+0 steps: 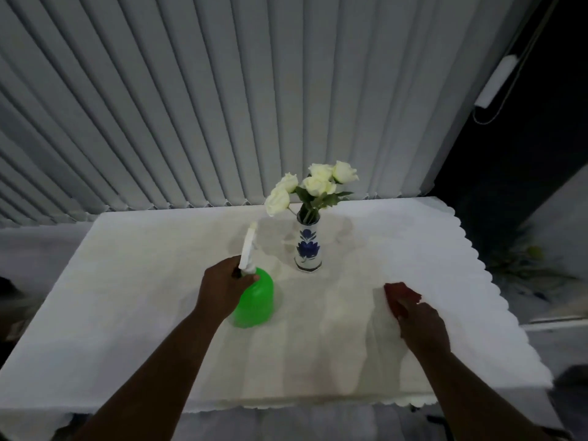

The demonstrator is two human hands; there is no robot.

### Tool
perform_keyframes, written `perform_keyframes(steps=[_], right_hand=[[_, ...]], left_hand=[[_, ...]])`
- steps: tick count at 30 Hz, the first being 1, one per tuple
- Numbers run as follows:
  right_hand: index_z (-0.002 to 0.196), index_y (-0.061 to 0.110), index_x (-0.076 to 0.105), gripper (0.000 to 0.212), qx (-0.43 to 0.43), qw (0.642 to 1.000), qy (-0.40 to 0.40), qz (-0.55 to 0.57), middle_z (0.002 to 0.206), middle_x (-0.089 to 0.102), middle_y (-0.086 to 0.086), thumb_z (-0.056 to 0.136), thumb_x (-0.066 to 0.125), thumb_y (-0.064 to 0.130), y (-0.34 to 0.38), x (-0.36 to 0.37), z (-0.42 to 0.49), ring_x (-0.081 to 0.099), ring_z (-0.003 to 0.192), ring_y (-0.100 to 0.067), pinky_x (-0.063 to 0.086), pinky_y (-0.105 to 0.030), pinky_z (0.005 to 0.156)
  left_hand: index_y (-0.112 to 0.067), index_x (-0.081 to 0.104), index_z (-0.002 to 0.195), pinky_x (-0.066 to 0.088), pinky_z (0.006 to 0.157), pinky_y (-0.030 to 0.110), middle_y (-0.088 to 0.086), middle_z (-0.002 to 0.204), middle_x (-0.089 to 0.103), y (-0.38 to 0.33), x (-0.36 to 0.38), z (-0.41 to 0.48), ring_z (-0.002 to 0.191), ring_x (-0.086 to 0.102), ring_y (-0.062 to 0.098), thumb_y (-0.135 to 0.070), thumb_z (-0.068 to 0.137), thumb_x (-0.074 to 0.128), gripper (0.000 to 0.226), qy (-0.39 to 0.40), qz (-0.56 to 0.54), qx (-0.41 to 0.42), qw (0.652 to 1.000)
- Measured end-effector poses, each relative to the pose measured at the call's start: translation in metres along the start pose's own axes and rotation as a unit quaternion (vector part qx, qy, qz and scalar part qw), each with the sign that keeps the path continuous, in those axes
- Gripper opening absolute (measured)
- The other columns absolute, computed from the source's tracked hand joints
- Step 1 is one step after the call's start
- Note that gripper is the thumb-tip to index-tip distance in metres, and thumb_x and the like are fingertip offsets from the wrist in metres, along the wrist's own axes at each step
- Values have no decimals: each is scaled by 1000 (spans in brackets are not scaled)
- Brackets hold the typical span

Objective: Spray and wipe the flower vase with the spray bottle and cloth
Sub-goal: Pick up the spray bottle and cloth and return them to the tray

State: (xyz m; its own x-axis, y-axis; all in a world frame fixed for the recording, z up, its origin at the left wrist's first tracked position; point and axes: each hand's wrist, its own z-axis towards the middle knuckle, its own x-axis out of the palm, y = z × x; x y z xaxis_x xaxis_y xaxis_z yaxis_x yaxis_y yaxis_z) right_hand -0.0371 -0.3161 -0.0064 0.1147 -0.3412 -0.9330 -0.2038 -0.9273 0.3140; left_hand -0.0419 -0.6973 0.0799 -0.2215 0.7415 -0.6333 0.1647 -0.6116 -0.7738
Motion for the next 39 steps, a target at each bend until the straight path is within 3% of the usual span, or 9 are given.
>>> perform_keyframes(steps=[8, 12, 15, 18, 24, 28, 31, 34, 39], right_hand=[[129, 26, 59, 49, 140, 977, -132, 88, 102, 70, -13, 82, 62, 9, -135, -74, -26, 66, 92, -33, 54, -37, 81], [111, 45, 61, 34, 232, 947, -151, 162, 111, 68, -8, 85, 55, 23, -229, -94, -64, 66, 96, -30, 56, -38, 81], [111, 13, 70, 27, 293, 911, -224, 186, 108, 67, -17, 85, 66, 9, -286, -101, -100, 62, 92, -26, 41, -24, 79], [122, 7, 64, 38, 377, 873, -230, 209, 122, 63, -12, 85, 64, 2, -332, -100, -137, 61, 105, -27, 44, -26, 88], [122, 7, 63, 35, 461, 836, -216, 203, 125, 62, -18, 87, 61, 5, -398, -66, -200, 59, 108, -34, 45, -33, 92], [137, 8, 51, 48, 499, 827, -191, 177, 123, 61, -23, 90, 61, 16, -419, -43, -216, 60, 104, -38, 50, -40, 88], [145, 6, 39, 55, 510, 822, -168, 188, 132, 52, -27, 96, 56, 25, -426, -32, -212, 54, 112, -42, 47, -42, 92], [147, 7, 35, 53, 510, 829, -143, 178, 134, 51, -25, 100, 44, 29, -426, -23, -210, 51, 115, -39, 45, -44, 97], [140, 12, 50, 65, 492, 865, -97, 6, 139, 51, -21, 82, 75, 27, -428, -14, -224, 49, 117, -43, 49, -48, 94]], left_hand=[[-7, 73, 101, 46, 74, 22, 0, 89, 70, -149, 157, -2, 84, 64, 19, -13, 71, 82, 32, 163, -37, 158, 973], [-7, 72, 95, 48, 71, 29, 9, 86, 73, -232, 252, -33, 80, 64, 22, -16, 72, 82, 27, 260, -49, 227, 937], [-8, 71, 92, 50, 71, 34, 9, 82, 71, -285, 321, -68, 77, 63, 24, -17, 72, 81, 25, 329, -51, 267, 904], [-7, 70, 89, 47, 67, 34, 4, 75, 64, -328, 386, -110, 71, 56, 18, -18, 71, 82, 24, 387, -53, 305, 869], [-3, 72, 95, 36, 59, 1, 2, 82, 65, -383, 488, -189, 72, 56, 10, -12, 72, 81, 26, 475, -62, 355, 802], [-11, 70, 110, 44, 75, 16, -4, 96, 67, -388, 536, -226, 94, 64, 15, -15, 73, 80, 38, 526, -44, 357, 771], [-12, 69, 110, 45, 75, 11, -6, 94, 65, -388, 556, -244, 91, 62, 12, -13, 73, 79, 38, 535, -34, 378, 755], [-12, 69, 111, 50, 81, 26, -1, 97, 69, -387, 568, -251, 92, 64, 18, -15, 71, 79, 41, 534, -11, 384, 753], [-13, 68, 115, 53, 84, 31, 9, 106, 73, -380, 582, -252, 97, 68, 22, -15, 70, 80, 47, 532, -8, 374, 760]])
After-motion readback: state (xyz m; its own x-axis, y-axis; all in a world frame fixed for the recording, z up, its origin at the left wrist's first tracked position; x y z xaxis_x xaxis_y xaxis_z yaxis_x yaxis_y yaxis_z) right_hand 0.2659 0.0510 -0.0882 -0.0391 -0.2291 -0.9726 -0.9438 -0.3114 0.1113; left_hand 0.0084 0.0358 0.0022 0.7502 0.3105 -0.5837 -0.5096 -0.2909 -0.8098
